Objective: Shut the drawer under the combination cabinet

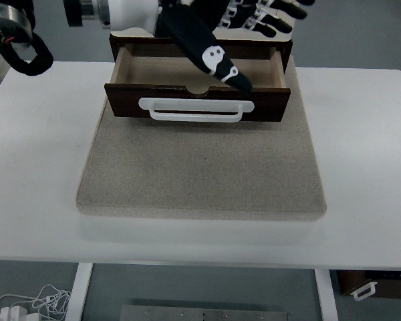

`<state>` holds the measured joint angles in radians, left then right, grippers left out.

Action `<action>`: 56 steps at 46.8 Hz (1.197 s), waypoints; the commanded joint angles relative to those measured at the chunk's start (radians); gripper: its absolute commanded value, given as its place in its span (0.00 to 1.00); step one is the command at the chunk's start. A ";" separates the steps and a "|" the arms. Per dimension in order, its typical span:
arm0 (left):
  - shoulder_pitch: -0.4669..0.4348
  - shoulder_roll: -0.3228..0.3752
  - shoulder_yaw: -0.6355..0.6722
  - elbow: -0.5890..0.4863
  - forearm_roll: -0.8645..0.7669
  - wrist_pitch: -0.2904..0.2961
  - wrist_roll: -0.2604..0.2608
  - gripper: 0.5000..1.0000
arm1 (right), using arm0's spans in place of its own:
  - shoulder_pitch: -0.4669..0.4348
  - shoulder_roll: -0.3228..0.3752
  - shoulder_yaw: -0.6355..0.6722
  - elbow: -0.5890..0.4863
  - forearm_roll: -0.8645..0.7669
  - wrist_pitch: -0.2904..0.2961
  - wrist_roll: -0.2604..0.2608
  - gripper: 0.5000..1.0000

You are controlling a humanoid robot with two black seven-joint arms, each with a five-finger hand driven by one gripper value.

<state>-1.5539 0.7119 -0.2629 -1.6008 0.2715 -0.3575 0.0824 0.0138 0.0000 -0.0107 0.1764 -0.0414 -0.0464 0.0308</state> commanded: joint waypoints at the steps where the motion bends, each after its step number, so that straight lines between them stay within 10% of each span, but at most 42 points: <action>1: 0.002 -0.018 0.034 -0.004 0.035 -0.006 0.002 1.00 | 0.000 0.000 0.000 0.000 0.000 0.000 0.000 0.90; 56: 0.041 -0.212 0.317 0.056 0.106 0.061 0.270 1.00 | 0.000 0.000 0.000 0.000 0.000 0.000 0.000 0.90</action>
<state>-1.5219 0.5020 0.0548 -1.5466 0.3774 -0.2972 0.3205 0.0138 0.0000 -0.0107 0.1764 -0.0414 -0.0462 0.0307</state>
